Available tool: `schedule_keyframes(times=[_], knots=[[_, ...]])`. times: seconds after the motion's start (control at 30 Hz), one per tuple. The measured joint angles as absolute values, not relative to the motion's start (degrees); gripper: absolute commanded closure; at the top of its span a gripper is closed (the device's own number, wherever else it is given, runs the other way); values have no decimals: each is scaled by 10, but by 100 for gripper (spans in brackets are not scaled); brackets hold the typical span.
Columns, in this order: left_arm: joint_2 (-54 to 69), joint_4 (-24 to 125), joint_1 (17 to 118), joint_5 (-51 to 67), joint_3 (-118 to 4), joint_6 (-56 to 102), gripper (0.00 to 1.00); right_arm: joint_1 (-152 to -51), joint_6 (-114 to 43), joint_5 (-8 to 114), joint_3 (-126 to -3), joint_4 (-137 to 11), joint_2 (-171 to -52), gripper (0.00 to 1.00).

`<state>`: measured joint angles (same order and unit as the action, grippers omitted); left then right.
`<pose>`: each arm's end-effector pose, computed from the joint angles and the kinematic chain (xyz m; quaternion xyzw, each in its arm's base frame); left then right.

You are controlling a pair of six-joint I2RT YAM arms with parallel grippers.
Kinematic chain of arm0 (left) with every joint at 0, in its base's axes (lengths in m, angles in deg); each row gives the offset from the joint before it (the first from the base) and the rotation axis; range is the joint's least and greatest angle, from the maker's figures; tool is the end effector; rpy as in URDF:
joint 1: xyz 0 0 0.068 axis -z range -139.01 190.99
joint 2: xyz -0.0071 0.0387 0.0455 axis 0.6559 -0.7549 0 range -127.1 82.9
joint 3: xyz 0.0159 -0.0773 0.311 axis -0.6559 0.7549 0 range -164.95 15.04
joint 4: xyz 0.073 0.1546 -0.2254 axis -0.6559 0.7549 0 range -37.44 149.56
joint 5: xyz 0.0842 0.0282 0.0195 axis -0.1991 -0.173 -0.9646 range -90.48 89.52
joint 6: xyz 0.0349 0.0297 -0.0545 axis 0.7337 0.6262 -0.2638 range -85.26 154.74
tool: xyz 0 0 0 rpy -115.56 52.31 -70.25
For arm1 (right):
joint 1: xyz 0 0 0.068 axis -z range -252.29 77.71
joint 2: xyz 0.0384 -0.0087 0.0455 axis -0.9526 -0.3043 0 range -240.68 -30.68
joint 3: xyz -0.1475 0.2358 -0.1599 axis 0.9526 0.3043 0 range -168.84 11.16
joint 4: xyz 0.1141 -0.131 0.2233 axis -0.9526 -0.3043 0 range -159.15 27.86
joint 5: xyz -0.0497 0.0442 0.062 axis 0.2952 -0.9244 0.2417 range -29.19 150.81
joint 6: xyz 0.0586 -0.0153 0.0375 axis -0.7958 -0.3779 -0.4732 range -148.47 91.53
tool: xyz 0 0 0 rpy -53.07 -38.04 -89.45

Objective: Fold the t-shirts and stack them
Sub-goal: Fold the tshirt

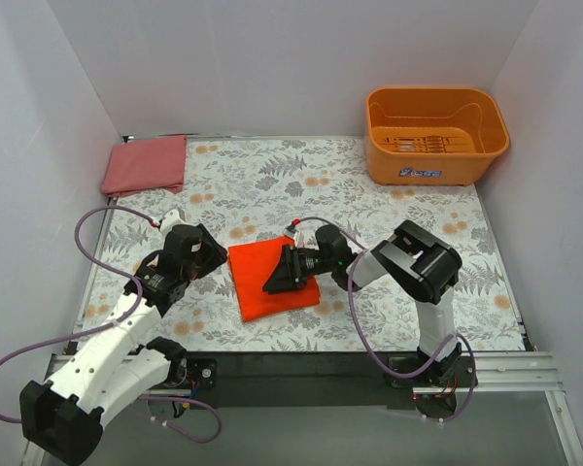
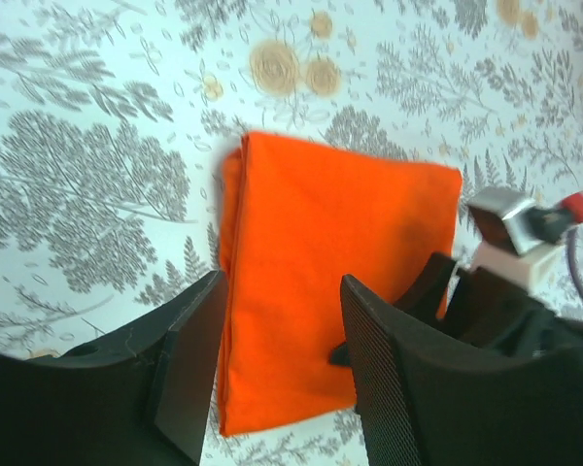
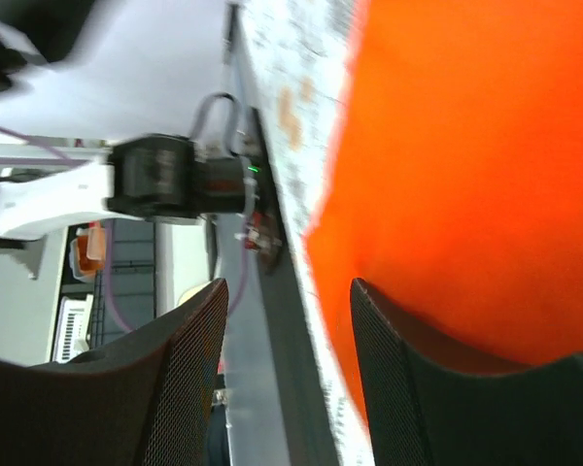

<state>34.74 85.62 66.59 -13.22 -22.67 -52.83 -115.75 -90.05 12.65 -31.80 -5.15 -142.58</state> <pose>0.1682 -0.0663 0.2672 -0.5076 0.7603 -0.2713 0.3010 0.2599 0.3067 0.1525 -0.1421 0.7408 0.6491 0.0982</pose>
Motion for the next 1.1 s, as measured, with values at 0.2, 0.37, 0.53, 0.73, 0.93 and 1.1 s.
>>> schedule_keyframes(times=[0.2,0.37,0.53,0.73,0.93,1.1], knots=[[363,837,666,-206,-230,-464,50,-1173,-899,140,-322,-65,-1480,41],[389,814,666,-238,-205,-438,49,-1173,-889,151,-327,-101,-1462,41],[383,805,666,-245,-199,-431,49,-1173,-854,177,-375,-180,-1436,40],[380,802,666,-248,-199,-427,49,-1165,-835,194,-435,-200,-1469,40],[378,794,666,-249,-199,-421,49,-1158,-841,180,-457,-191,-1521,40],[373,794,666,-249,-199,-421,49,-1159,-805,194,-458,-234,-1498,40]])
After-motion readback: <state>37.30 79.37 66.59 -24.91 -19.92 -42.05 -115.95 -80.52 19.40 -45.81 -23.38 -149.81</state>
